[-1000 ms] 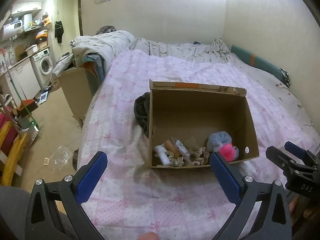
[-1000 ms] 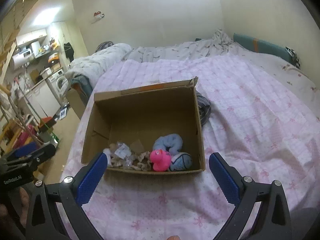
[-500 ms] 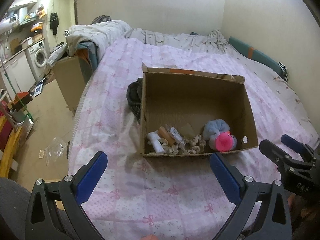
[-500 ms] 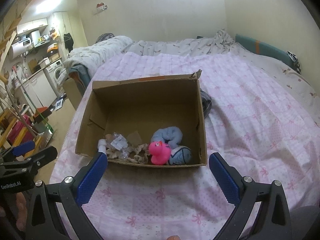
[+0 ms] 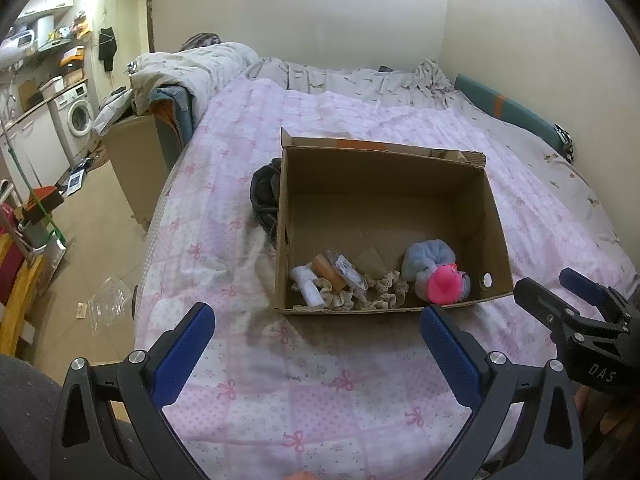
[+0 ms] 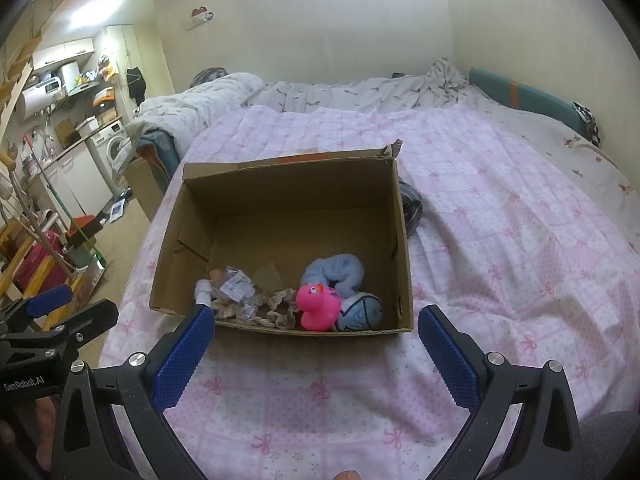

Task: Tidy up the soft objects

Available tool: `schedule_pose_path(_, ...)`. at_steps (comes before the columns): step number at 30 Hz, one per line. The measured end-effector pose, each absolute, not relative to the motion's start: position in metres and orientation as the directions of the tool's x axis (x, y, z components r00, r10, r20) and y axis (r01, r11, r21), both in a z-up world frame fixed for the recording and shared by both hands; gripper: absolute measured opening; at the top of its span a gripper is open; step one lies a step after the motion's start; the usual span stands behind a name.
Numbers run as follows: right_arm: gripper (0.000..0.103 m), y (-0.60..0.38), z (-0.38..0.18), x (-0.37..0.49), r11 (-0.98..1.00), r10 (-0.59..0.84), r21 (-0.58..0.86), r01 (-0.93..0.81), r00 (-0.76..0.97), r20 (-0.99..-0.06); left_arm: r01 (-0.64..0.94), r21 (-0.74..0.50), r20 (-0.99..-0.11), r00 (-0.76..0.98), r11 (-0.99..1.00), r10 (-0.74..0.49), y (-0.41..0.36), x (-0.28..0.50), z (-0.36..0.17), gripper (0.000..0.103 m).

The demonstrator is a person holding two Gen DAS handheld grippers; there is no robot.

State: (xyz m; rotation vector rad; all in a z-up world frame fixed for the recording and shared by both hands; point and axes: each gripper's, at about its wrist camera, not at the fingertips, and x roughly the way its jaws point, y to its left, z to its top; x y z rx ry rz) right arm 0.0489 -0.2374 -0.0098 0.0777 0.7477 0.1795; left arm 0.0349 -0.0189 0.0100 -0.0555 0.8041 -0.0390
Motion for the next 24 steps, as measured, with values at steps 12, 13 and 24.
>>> schedule_pose_path(12,0.103,-0.2376,-0.0101,0.0491,0.982,0.187,0.133,-0.133,0.719,-0.669,0.013,-0.07,-0.719,0.692,0.997,-0.059,-0.019,0.0356,0.0092,0.102)
schedule_pose_path(13,0.103,-0.2375,-0.0101,0.049,0.982,0.188,0.133,-0.133,0.719,-0.669,0.012,-0.072,-0.72,0.692,0.997,-0.06,-0.0183,0.0353,0.009,0.102)
schedule_pose_path(24,0.103,-0.238,-0.0101,0.0493,0.982,0.188,0.134,-0.132,0.719,-0.669,0.011,-0.076,-0.72,0.692,0.997,-0.062,-0.0201,0.0358,0.0079,0.102)
